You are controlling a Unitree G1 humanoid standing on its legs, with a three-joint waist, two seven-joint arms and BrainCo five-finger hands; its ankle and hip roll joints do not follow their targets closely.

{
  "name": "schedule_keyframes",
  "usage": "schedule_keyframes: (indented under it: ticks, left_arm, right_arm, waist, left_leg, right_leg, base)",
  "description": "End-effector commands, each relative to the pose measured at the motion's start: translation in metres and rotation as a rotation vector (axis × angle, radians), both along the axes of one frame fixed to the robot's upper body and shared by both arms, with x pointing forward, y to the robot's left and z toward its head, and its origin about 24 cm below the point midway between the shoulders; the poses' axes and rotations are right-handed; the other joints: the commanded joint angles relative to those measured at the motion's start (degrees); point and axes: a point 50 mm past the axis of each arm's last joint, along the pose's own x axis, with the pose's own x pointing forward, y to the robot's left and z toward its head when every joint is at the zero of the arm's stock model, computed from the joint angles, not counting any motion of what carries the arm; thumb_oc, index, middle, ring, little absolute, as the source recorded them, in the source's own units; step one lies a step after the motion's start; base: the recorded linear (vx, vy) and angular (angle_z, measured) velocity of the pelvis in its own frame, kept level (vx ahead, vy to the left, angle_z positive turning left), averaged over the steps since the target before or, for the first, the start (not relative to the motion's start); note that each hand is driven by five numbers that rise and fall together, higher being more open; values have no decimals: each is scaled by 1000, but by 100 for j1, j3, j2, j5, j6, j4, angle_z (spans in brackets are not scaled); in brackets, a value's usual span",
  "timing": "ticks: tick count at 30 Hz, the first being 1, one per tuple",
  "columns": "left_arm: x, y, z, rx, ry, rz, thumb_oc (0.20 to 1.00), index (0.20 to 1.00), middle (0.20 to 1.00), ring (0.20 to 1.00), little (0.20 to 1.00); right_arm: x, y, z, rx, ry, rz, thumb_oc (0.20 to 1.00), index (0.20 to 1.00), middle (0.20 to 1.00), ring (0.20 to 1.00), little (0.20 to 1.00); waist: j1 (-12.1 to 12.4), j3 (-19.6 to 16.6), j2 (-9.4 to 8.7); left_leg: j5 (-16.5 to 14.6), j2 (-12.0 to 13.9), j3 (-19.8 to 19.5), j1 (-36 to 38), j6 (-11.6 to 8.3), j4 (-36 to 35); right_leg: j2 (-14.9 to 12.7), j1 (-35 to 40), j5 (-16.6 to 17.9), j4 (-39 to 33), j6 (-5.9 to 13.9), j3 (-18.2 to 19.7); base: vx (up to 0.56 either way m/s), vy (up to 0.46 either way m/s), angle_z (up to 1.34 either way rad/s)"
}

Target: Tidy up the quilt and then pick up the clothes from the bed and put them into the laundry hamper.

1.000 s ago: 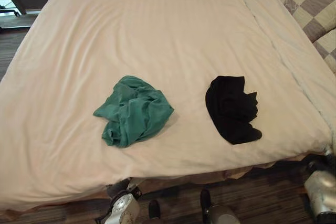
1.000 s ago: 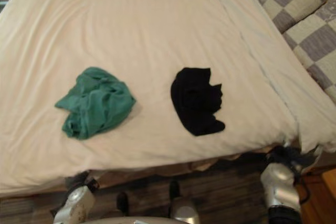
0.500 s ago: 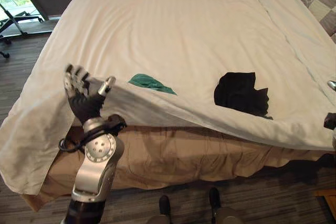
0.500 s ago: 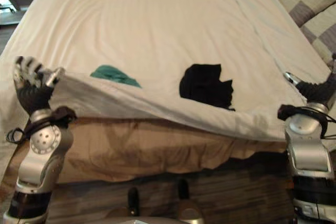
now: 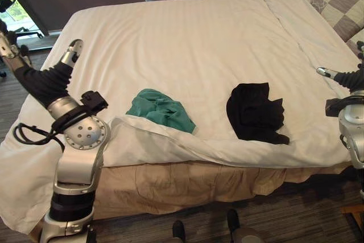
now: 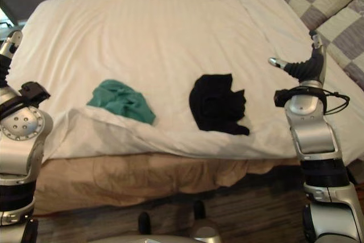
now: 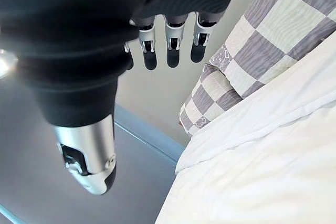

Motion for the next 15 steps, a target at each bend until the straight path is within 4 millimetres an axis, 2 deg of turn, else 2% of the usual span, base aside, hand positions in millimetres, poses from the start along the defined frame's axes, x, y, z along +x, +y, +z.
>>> schedule_keyframes:
  ticks: [1, 3, 8, 9, 15]
  left_arm:
    - [11, 16, 1, 110, 111, 106, 1000, 1000, 1000, 1000, 1000]
    - [20, 20, -5, 110, 171, 99, 1000, 1000, 1000, 1000, 1000]
    - [24, 24, -12, 122, 210, 86, 1000, 1000, 1000, 1000, 1000]
    - [25, 25, -23, 110, 243, 85, 1000, 1000, 1000, 1000, 1000]
    - [17, 27, -47, 56, 247, 106, 1000, 1000, 1000, 1000, 1000]
  right_arm:
    - [14, 11, 23, -85, -4, 40, 1000, 1000, 1000, 1000, 1000]
    - [23, 18, 22, -88, 32, 58, 1000, 1000, 1000, 1000, 1000]
    - [28, 20, 19, -83, 54, 69, 1000, 1000, 1000, 1000, 1000]
    - [29, 15, 12, -71, 74, 52, 1000, 1000, 1000, 1000, 1000]
    - [12, -20, -5, -50, 70, -43, 1000, 1000, 1000, 1000, 1000]
  waist:
    - [100, -492, -321]
    - [118, -495, -312]
    - [153, -469, -292]
    - [217, -451, -279]
    - [373, -422, -234]
  left_leg:
    - [-299, 180, -42, 246, -278, -6]
    - [-273, 206, 7, 255, -290, -7]
    - [-255, 239, 31, 265, -294, -9]
    - [-246, 253, 12, 270, -301, -9]
    - [-267, 162, -134, 241, -291, 31]
  right_leg:
    - [-40, 258, -326, -28, 152, -143]
    - [-56, 264, -323, -34, 148, -183]
    - [-75, 281, -323, -38, 137, -239]
    - [-113, 302, -329, -38, 144, -305]
    - [-197, 339, -344, -38, 189, -455]
  base:
    - [57, 9, -1]
    - [54, 16, -2]
    - [41, 18, 3]
    - [75, 26, 3]
    - [40, 24, 7]
